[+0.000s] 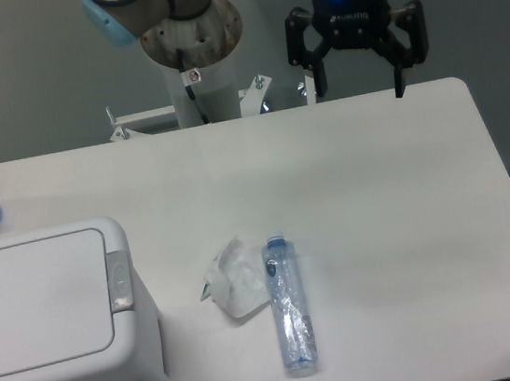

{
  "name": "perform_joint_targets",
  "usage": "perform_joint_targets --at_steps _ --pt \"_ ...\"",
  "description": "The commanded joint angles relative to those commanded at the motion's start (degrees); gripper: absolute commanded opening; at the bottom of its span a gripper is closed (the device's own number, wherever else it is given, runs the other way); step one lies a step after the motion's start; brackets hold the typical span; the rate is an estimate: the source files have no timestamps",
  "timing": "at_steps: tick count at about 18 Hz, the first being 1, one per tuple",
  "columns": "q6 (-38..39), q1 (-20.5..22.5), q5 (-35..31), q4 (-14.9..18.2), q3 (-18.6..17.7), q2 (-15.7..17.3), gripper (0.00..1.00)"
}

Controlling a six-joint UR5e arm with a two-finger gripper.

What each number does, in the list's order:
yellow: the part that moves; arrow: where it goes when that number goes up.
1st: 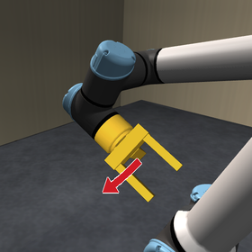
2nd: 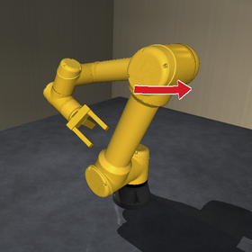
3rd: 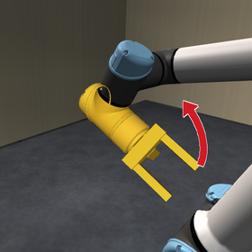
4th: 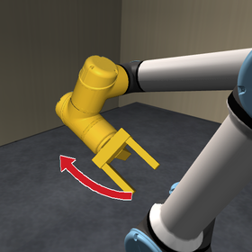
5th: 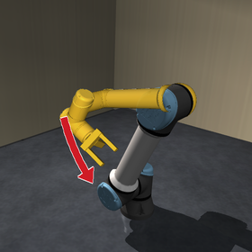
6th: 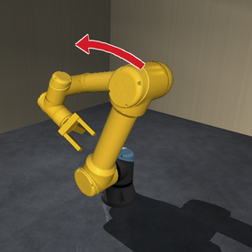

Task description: Open the trash can

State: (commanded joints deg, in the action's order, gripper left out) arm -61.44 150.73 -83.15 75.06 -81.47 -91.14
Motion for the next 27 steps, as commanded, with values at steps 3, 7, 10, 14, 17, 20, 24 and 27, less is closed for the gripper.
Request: perform_joint_targets --at_steps 3,7,10,14,17,20,24,27 --pt "0.44 0.00 0.09 0.00 0.17 -0.17 1.00" --pt "2.37 -0.35 3.15 -0.09 0.44 -0.79 1.00" --pt "6.48 -1.57 4.66 -2.54 0.09 -1.67 1.00" --pt "24.05 -7.46 11.23 -3.86 0.53 -4.91 1.00" --pt "31.01 -11.15 15.81 -7.02 0.44 -7.46 1.00" --pt "36.46 -15.37 16.44 -10.36 0.44 -9.84 1.00" --pt "42.26 -19.24 16.52 -14.66 0.53 -12.21 1.00" --pt "44.30 -20.65 16.61 -17.40 0.53 -13.62 1.00"
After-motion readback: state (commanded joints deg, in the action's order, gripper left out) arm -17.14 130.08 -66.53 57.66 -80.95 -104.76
